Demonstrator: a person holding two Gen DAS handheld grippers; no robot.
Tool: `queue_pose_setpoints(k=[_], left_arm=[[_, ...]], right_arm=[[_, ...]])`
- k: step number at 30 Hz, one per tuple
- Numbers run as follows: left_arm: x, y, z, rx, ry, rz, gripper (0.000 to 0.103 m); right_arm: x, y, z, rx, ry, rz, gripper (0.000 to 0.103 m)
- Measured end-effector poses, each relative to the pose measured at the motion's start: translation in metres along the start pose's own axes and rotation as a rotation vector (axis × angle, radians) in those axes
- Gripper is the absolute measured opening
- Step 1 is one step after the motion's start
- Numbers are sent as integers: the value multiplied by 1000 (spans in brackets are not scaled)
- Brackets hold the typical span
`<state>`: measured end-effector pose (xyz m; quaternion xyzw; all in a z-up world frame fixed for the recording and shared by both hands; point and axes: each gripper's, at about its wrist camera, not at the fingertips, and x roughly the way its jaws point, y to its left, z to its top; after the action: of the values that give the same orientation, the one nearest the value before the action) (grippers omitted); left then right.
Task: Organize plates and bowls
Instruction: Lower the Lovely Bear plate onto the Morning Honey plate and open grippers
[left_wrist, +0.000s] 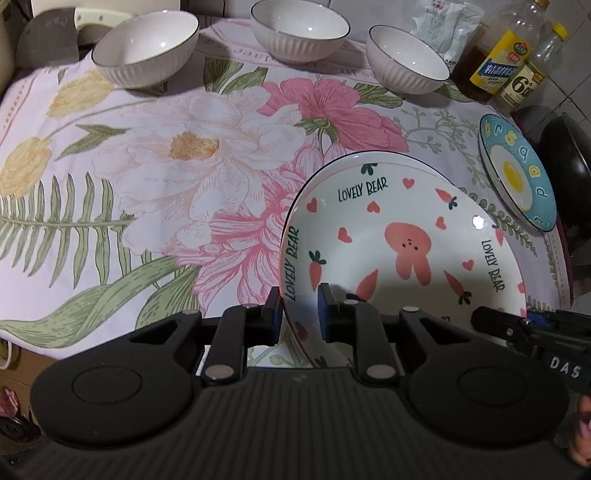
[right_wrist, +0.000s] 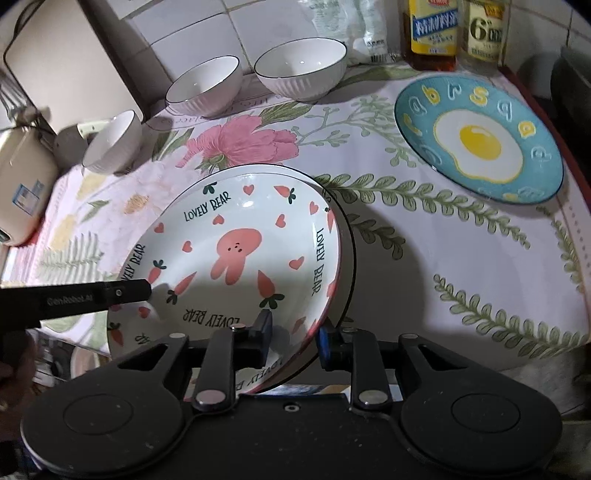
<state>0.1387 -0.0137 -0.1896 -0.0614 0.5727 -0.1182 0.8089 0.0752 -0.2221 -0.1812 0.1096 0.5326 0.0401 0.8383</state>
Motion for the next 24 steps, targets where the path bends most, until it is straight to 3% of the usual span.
queue_pose_setpoints(k=[6, 8, 12, 24], left_arm=[[3, -1, 2, 19, 29, 1, 19], [6, 3, 2, -1, 61, -10, 19], [7, -5, 2, 54, 71, 3, 18], [-15, -19, -3, 152, 74, 65, 21]], right_arm=[[5, 16, 3, -79, 7, -96, 40], [8, 25, 4, -139, 13, -161, 41], [15, 32, 3, -193, 7, -255, 41], [-4, 34, 2, -171, -16, -239, 43]])
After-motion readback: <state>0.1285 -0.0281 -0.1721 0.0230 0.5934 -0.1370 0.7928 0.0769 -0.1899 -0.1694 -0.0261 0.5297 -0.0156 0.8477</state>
